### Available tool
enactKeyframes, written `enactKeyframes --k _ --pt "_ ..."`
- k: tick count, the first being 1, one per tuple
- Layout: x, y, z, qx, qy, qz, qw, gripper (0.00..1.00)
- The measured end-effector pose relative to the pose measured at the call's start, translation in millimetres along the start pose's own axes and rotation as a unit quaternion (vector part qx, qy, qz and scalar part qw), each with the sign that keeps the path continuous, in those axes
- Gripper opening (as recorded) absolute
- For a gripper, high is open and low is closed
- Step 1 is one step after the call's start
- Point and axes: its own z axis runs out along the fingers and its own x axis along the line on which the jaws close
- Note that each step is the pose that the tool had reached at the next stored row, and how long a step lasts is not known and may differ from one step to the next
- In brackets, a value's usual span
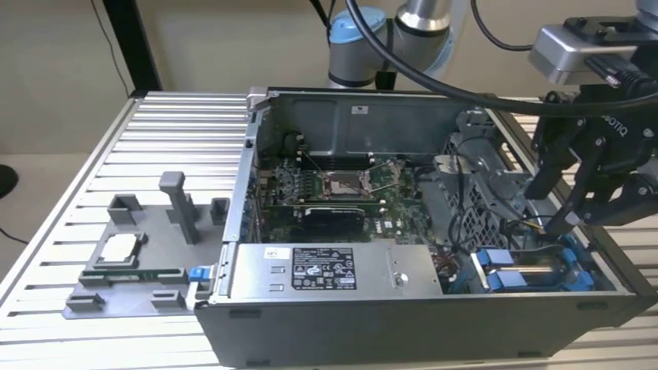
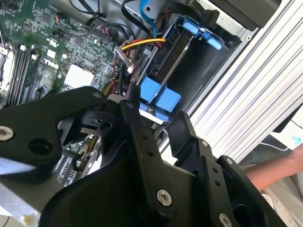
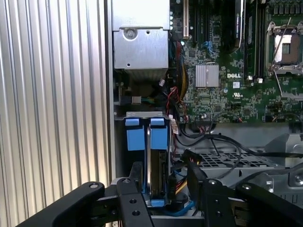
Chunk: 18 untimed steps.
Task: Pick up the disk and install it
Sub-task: 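Insert the disk into the insertion slot, then insert the first disk wire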
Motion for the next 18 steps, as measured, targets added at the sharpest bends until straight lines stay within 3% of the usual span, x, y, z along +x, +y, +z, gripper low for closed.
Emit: enactKeyframes --k 5,9,10,18 --pt "-0.9 -5.4 4.8 0.0014 -0.0025 0.0 1.0 1.0" --pt "-1.7 -10.2 5.6 0.0047 -0.0156 0.0 0.99987 1.0" --pt "-1.8 -11.2 6.2 0.0057 -0.0171 0.0 0.99984 1.0" --pt "-1.9 -14.5 14.8 0.0155 -0.0177 -0.001 0.99972 1.0"
